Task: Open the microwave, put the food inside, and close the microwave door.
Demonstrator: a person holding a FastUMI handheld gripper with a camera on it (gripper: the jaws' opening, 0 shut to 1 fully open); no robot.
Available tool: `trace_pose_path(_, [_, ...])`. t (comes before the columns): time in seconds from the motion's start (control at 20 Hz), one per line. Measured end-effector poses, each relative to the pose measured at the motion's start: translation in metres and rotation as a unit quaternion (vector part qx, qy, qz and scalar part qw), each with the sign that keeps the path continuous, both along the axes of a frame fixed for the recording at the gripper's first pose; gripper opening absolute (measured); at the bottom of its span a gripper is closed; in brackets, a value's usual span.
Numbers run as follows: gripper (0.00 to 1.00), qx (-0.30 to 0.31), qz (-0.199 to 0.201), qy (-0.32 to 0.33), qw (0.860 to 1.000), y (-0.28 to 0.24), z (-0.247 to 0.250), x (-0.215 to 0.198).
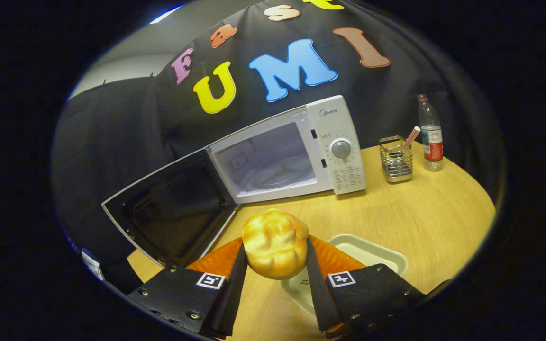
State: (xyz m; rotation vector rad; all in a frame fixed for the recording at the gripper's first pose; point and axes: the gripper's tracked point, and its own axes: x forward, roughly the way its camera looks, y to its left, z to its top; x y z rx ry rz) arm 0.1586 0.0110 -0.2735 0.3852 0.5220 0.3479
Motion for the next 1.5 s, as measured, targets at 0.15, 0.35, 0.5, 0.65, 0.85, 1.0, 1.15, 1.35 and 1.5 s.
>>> trace_pose_path(0.15, [0.64,0.016,-0.003,-0.006,1.000,0.022,0.007,0.019])
trace_pose_path(0.35, [0.64,0.028,-0.009,-0.018,0.999,0.054,0.017,0.042])
trace_pose_path(0.5, [0.64,0.042,-0.025,-0.019,0.999,0.070,0.022,0.063])
trace_pose_path(0.65, [0.64,0.055,-0.041,-0.011,0.998,0.088,0.018,0.090])
trace_pose_path(0.85, [0.64,0.060,-0.084,-0.008,0.995,0.100,0.002,0.142])
trace_pose_path(1.0, [0.64,0.042,-0.106,-0.008,0.993,0.109,-0.014,0.184])
trace_pose_path(1.15, [0.64,0.023,-0.118,-0.012,0.993,0.120,-0.028,0.223])
trace_pose_path(1.35, [0.64,0.028,-0.148,-0.005,0.989,0.131,-0.047,0.265])
trace_pose_path(1.5, [0.64,0.016,-0.176,-0.001,0.984,0.124,-0.061,0.287])
